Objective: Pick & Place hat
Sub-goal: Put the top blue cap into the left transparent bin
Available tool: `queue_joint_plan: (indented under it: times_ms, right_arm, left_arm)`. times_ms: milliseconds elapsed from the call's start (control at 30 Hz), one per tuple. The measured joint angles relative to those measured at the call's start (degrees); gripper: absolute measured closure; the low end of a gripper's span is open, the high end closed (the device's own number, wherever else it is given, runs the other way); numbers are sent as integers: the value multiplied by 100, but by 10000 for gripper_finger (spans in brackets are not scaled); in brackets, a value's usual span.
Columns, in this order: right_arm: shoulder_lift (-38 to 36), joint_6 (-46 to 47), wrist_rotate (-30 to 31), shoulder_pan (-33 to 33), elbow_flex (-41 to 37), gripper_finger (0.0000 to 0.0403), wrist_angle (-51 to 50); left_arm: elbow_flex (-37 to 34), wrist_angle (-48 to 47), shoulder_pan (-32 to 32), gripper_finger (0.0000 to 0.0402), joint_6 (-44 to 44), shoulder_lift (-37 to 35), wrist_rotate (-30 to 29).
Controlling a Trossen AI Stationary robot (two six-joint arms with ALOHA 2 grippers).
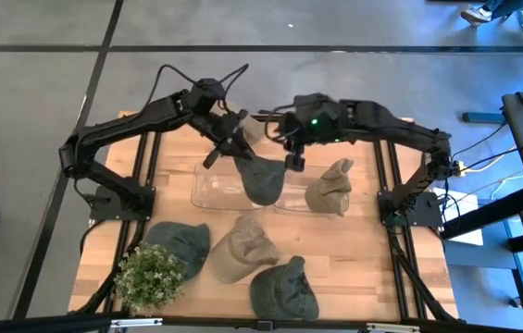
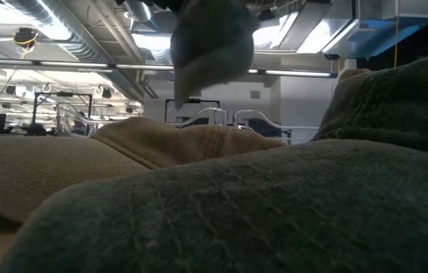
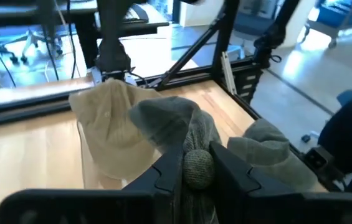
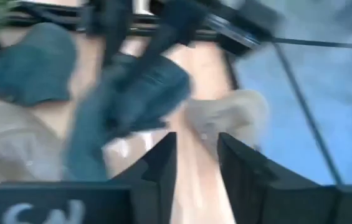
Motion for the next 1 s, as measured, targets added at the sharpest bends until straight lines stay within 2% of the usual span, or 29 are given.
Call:
queue_joint_plan:
  times_ms: [200, 300, 367, 467, 600, 733, 833, 1000]
  right_arm:
    - [-13, 517, 135, 3, 643, 200, -581]
    - [-93, 570, 141, 0, 720, 175, -765]
    - [-130, 570, 141, 0, 741, 165, -782]
    - [-140, 566, 151, -2, 741, 158, -778]
    - [-140, 599, 242, -20, 741, 157, -757]
    - [-140, 605, 255, -24, 741, 157, -567]
    - [-140, 707, 255, -24, 741, 157, -501]
    - [-140, 754, 241, -26, 741, 157, -533]
  left_arm:
    - [448, -688, -11, 349, 828, -2, 8]
    - [533, -957, -11, 349, 1172, 3, 141]
    - [570, -1014, -7, 349, 1408, 30, 432]
    - [621, -1206, -7, 350, 1888, 48, 568]
    - [940, -1756, -37, 350, 2542, 278, 220]
    - [1607, -2722, -39, 350, 3229, 738, 181]
    - [2073, -3411, -43, 350, 3837, 1093, -171]
    - [2349, -3812, -164, 350, 4813, 1538, -376]
